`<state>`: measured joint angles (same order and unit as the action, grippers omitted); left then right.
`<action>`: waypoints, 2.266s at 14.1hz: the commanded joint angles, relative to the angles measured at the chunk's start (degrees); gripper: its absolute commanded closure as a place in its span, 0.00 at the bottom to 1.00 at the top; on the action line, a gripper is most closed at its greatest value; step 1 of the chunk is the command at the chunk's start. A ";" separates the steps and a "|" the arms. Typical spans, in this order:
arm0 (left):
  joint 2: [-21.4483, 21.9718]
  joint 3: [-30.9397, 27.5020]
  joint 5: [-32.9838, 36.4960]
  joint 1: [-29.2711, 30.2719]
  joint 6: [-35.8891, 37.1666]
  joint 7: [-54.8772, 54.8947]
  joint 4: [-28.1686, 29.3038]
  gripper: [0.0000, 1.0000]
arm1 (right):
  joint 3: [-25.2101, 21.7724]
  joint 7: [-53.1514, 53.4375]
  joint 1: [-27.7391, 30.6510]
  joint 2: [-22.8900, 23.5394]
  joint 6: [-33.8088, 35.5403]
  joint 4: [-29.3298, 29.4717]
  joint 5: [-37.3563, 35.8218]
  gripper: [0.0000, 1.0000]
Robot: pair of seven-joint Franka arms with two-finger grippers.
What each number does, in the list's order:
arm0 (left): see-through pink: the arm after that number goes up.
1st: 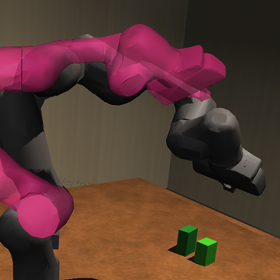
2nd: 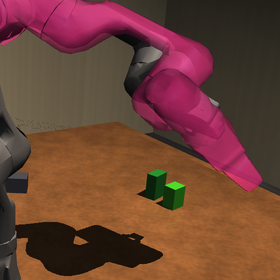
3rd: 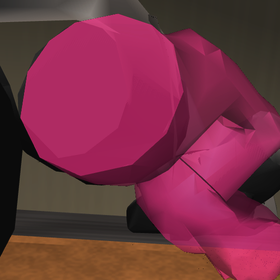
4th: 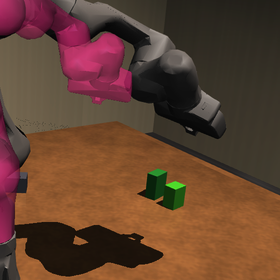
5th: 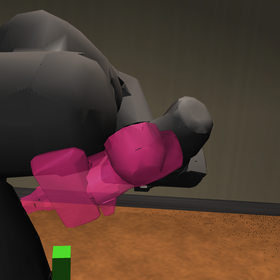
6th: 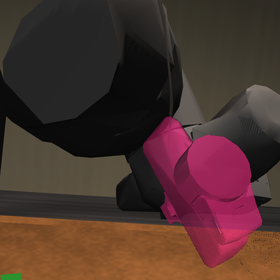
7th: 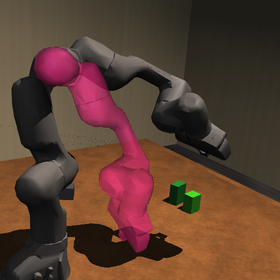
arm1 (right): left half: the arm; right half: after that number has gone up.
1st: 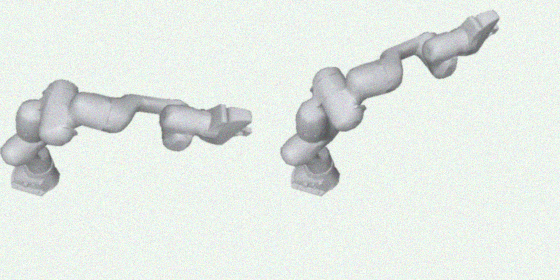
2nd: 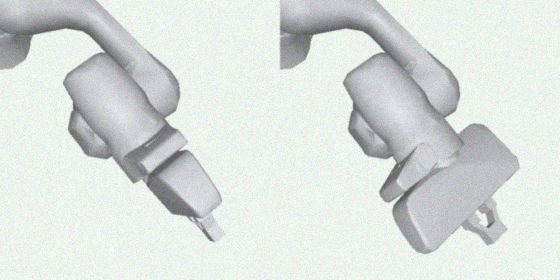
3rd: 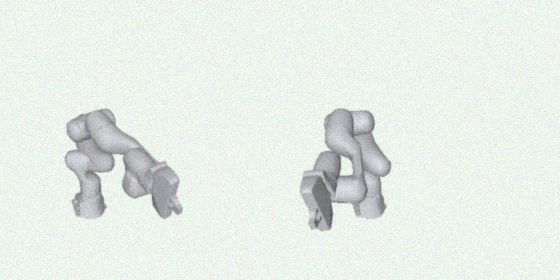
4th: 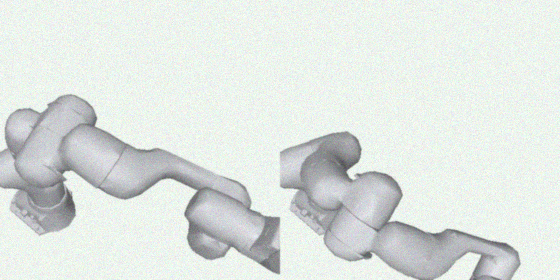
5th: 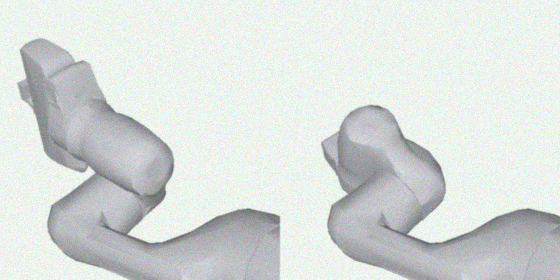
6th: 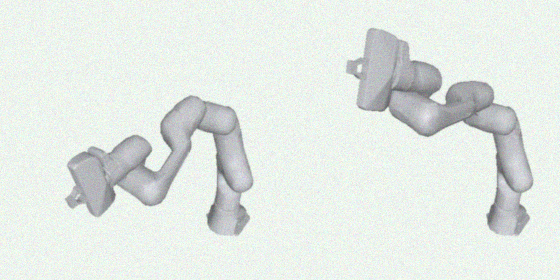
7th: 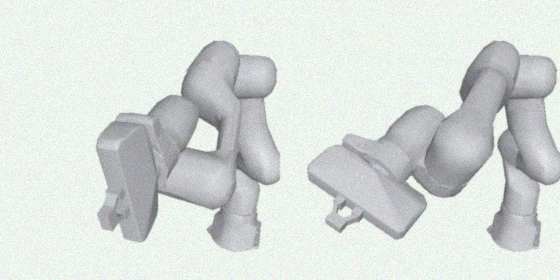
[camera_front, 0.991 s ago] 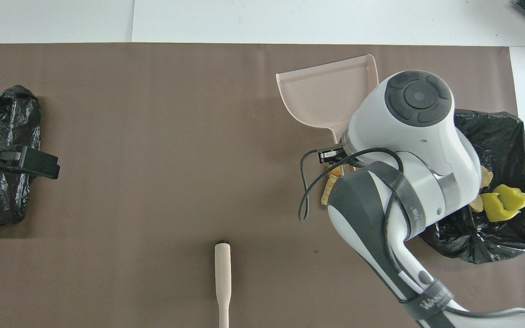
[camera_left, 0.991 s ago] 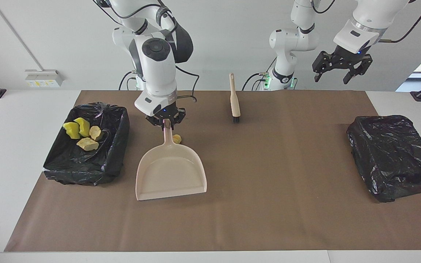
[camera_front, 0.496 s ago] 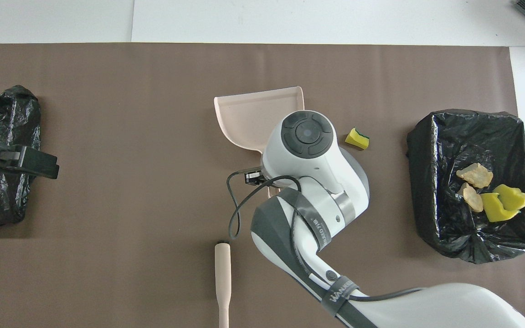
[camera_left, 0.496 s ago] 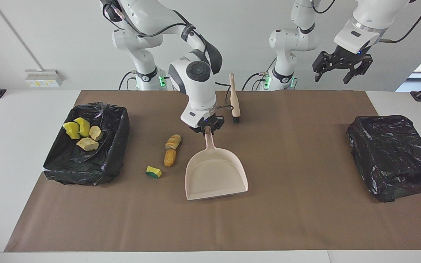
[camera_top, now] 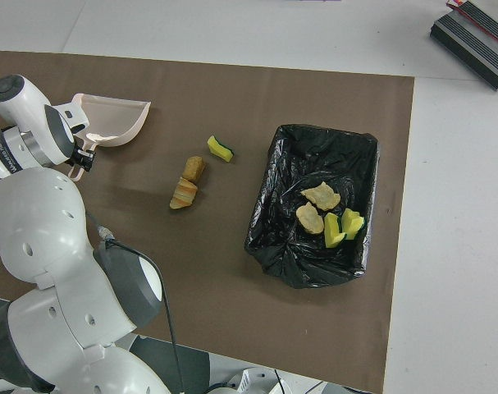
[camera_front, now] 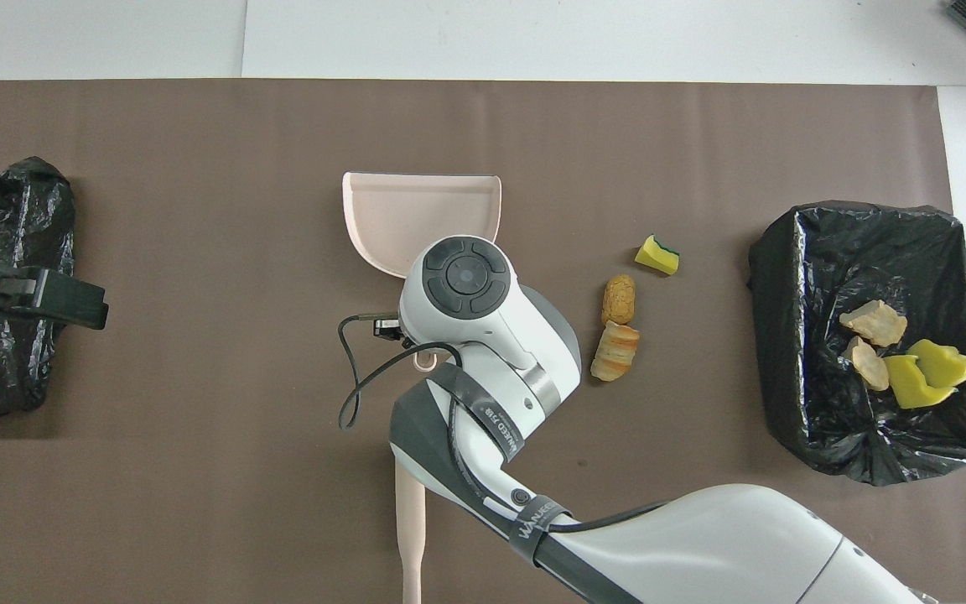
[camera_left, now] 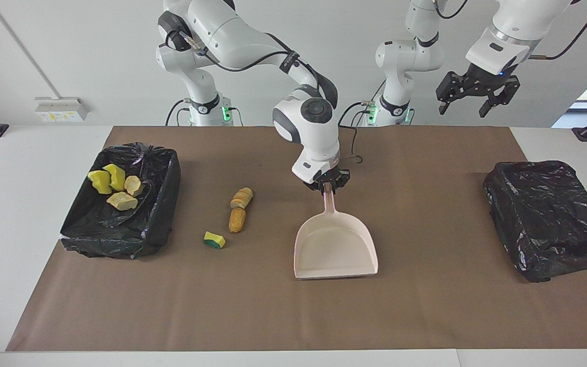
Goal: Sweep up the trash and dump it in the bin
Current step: 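Bring the dustpan back and set it on the table with the right gripper, then reach the left gripper toward the dustpan handle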
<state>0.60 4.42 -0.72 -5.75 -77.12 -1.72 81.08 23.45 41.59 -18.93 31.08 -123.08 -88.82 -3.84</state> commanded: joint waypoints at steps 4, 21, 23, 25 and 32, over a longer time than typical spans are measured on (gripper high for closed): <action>1.33 0.50 0.90 0.66 -1.37 0.40 1.89 0.00 | 0.10 2.45 -1.46 4.87 -1.29 4.01 -3.80 1.00; 0.99 1.73 0.72 -8.56 -25.15 -10.67 18.04 0.00 | 8.02 12.03 -6.98 -22.26 7.10 -23.81 10.41 0.00; -1.91 1.64 0.99 -11.28 -27.99 -10.94 19.20 0.00 | 8.01 10.98 -10.05 -28.41 1.37 -33.31 14.89 0.00; -5.68 1.64 0.99 -14.09 -31.67 -12.86 19.38 0.00 | 7.93 10.53 -13.75 -29.58 -1.71 -37.72 16.67 0.00; -15.19 1.64 5.29 -21.05 -46.96 -22.71 24.20 0.00 | 7.93 10.62 -16.03 -30.91 -6.45 -42.74 17.02 0.00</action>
<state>-15.18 6.94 3.36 -26.49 -120.85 -23.67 102.91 31.41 52.94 -34.16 1.30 -126.22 -129.16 11.22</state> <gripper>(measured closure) 0.000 0.000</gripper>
